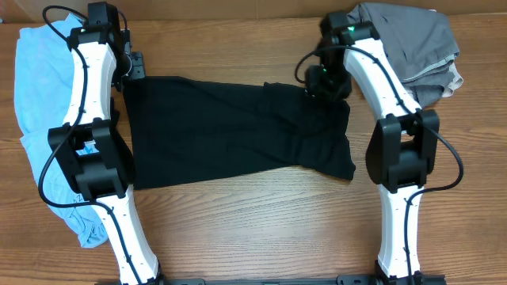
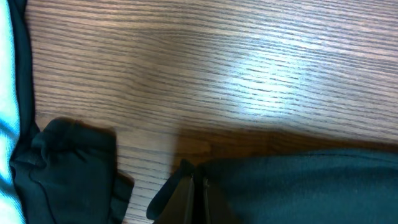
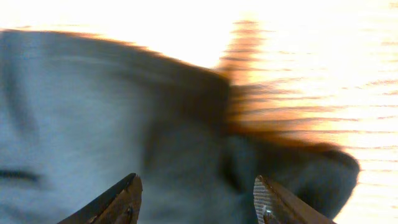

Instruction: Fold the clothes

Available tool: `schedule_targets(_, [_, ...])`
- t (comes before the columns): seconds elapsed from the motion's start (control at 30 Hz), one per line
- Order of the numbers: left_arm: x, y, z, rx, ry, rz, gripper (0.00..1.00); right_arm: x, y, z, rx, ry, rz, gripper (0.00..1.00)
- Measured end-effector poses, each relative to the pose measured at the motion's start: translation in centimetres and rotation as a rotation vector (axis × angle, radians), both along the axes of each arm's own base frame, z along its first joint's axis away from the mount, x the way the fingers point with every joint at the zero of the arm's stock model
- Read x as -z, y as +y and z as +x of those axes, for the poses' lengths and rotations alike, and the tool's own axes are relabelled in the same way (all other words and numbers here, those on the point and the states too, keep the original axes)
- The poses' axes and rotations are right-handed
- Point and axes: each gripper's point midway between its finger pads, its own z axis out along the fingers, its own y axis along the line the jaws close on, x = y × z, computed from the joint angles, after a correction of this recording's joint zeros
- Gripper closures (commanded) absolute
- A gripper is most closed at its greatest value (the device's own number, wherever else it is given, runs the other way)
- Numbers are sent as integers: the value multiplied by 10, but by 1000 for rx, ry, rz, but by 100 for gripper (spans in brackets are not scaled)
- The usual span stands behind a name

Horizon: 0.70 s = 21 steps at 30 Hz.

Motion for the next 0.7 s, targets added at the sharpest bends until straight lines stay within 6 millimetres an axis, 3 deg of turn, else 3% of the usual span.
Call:
schedule_targets(0.17, [0, 0, 0, 0, 0, 0, 96, 18, -15, 8, 52, -11, 39, 40])
schedule_targets(0.3, [0, 0, 0, 0, 0, 1, 96, 16, -4, 22, 43, -70, 90, 44])
schedule_targets(0.53, [0, 0, 1, 0, -4, 1, 96, 12, 9, 27, 32, -93, 146, 50])
schedule_targets(0.7, [0, 0, 2, 0, -6, 1, 96, 10, 12, 35, 30, -125, 160, 65])
